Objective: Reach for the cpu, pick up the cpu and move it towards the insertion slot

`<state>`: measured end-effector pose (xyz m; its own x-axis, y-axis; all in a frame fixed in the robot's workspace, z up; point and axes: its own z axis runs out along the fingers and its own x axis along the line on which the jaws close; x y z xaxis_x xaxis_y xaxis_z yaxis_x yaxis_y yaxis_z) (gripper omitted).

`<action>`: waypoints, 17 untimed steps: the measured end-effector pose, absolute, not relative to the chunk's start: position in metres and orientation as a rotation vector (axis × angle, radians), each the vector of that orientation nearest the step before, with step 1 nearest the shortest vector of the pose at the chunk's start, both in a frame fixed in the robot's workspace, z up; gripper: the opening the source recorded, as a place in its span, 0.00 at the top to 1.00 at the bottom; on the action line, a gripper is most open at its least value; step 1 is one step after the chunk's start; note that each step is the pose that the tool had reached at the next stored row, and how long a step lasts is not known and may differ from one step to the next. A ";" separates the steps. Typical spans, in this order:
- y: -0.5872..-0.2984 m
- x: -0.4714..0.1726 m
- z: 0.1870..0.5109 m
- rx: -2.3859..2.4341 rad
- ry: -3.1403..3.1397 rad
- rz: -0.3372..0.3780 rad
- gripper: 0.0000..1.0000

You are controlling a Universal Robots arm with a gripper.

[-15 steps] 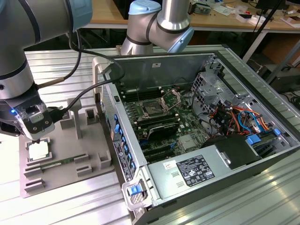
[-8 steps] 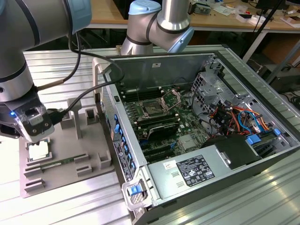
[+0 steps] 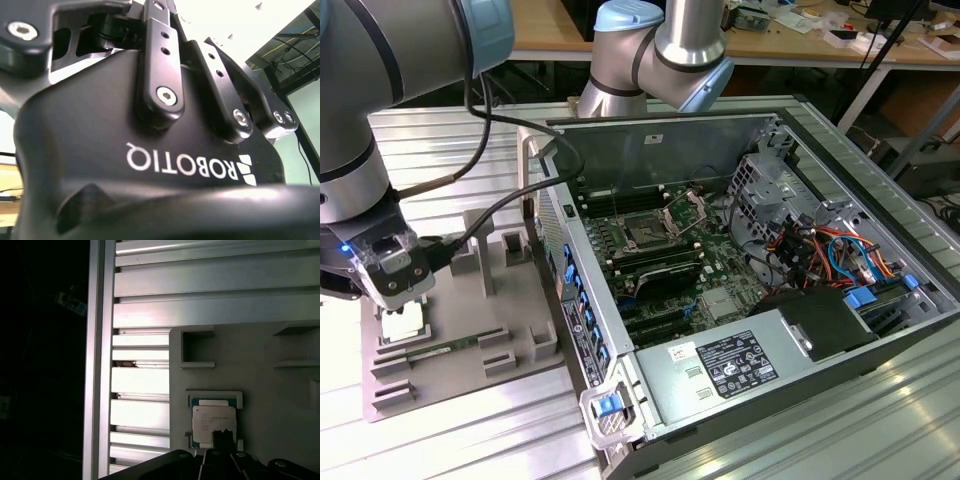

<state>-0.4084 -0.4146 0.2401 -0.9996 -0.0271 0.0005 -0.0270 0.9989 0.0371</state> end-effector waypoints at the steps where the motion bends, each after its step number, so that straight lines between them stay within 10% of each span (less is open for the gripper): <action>1: -0.415 -0.409 0.240 0.042 -3.140 -0.058 0.89; 17: -0.418 -0.409 0.228 0.043 -3.140 -0.058 0.89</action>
<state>-0.4088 -0.4176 0.2279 -0.9996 -0.0276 0.0005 -0.0276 0.9989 0.0369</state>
